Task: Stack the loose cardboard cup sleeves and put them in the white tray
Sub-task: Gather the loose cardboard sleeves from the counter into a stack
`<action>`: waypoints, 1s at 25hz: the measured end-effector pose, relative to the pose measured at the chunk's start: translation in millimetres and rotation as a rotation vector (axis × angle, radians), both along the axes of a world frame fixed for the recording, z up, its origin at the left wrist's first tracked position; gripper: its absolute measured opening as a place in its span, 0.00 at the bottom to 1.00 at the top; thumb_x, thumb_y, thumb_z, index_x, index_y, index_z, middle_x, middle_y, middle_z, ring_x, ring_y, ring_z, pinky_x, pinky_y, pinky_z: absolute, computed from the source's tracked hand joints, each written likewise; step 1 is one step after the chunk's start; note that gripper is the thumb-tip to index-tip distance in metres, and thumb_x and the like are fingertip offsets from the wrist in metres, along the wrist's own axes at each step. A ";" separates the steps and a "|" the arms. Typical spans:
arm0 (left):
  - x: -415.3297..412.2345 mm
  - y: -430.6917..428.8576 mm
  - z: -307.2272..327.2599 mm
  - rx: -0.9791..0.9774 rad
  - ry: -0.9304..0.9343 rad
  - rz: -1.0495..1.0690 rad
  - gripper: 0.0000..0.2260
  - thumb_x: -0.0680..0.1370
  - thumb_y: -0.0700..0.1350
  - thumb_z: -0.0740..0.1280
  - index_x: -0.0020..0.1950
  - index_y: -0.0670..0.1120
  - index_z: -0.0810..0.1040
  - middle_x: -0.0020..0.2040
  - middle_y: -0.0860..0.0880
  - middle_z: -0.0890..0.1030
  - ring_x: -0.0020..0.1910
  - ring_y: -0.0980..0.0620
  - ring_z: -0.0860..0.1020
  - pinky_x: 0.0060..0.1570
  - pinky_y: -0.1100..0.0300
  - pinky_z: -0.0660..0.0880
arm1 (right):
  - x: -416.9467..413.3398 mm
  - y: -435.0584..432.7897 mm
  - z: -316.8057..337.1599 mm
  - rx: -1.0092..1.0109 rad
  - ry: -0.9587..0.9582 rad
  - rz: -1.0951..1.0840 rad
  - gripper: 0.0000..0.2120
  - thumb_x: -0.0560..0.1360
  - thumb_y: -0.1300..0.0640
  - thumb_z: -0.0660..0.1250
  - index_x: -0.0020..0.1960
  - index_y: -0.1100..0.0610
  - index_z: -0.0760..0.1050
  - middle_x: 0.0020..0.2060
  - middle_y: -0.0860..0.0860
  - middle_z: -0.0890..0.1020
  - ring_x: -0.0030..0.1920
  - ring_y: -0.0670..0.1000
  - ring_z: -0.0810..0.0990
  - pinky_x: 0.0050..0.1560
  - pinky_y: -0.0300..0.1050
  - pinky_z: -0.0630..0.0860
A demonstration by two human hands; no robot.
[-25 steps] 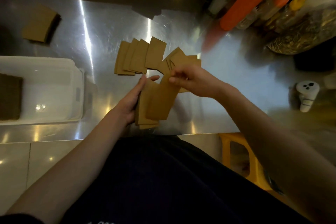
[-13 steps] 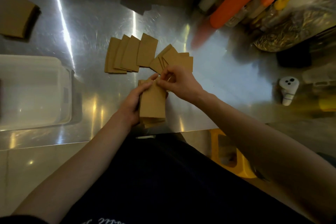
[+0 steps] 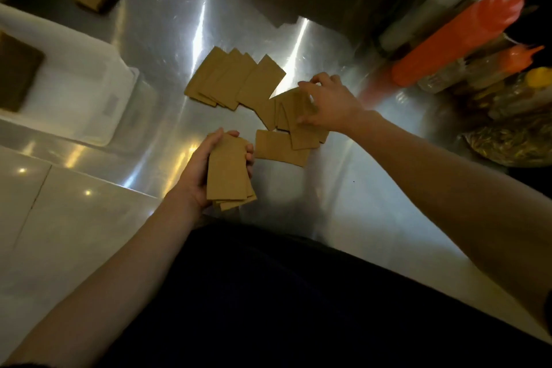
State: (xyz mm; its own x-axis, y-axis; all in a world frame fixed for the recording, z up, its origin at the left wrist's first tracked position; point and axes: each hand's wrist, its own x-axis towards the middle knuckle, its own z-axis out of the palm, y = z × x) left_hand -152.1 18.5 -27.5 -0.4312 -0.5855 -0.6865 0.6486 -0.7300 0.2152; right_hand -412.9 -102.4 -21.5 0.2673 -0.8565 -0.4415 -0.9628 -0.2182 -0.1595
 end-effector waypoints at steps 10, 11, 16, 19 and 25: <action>-6.6 41.3 9.4 0.029 -0.091 0.226 0.11 0.77 0.53 0.66 0.56 0.49 0.76 0.49 0.42 0.81 0.44 0.47 0.81 0.44 0.54 0.80 | -34.7 -2.2 21.9 0.141 -0.557 -0.236 0.20 0.73 0.57 0.72 0.60 0.57 0.69 0.54 0.55 0.75 0.51 0.54 0.77 0.43 0.38 0.75; -4.4 38.9 10.0 0.013 -0.094 0.224 0.11 0.78 0.53 0.65 0.56 0.49 0.76 0.49 0.42 0.81 0.44 0.47 0.81 0.44 0.54 0.80 | -43.0 -0.4 32.4 0.170 -0.625 -0.310 0.19 0.74 0.60 0.71 0.62 0.56 0.69 0.55 0.54 0.74 0.52 0.54 0.77 0.42 0.39 0.76; 1.4 36.7 5.1 -0.009 -0.058 0.210 0.12 0.78 0.53 0.65 0.60 0.49 0.75 0.50 0.42 0.80 0.45 0.47 0.81 0.45 0.53 0.79 | -54.4 9.4 58.3 0.107 -0.586 -0.371 0.16 0.75 0.62 0.68 0.61 0.60 0.70 0.54 0.53 0.76 0.51 0.48 0.75 0.49 0.44 0.77; 4.6 37.7 4.6 -0.014 -0.036 0.196 0.14 0.78 0.52 0.66 0.61 0.49 0.75 0.51 0.41 0.80 0.45 0.47 0.81 0.45 0.53 0.80 | -39.4 12.9 43.4 0.113 -0.522 -0.340 0.10 0.75 0.60 0.66 0.53 0.61 0.69 0.51 0.56 0.79 0.48 0.50 0.79 0.51 0.49 0.79; 12.3 36.0 6.7 -0.051 -0.064 0.190 0.24 0.66 0.51 0.78 0.61 0.49 0.77 0.51 0.41 0.81 0.45 0.46 0.81 0.46 0.51 0.79 | -12.9 12.6 26.7 0.160 -0.257 -0.054 0.28 0.70 0.43 0.73 0.58 0.56 0.63 0.48 0.53 0.72 0.47 0.51 0.74 0.46 0.45 0.72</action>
State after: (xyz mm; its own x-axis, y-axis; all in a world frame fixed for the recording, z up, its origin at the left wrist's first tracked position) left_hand -139.8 54.5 -20.8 -0.2662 -0.6872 -0.6760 0.7575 -0.5828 0.2941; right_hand -425.8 -89.8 5.1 0.3440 -0.7976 -0.4954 -0.8959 -0.1208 -0.4276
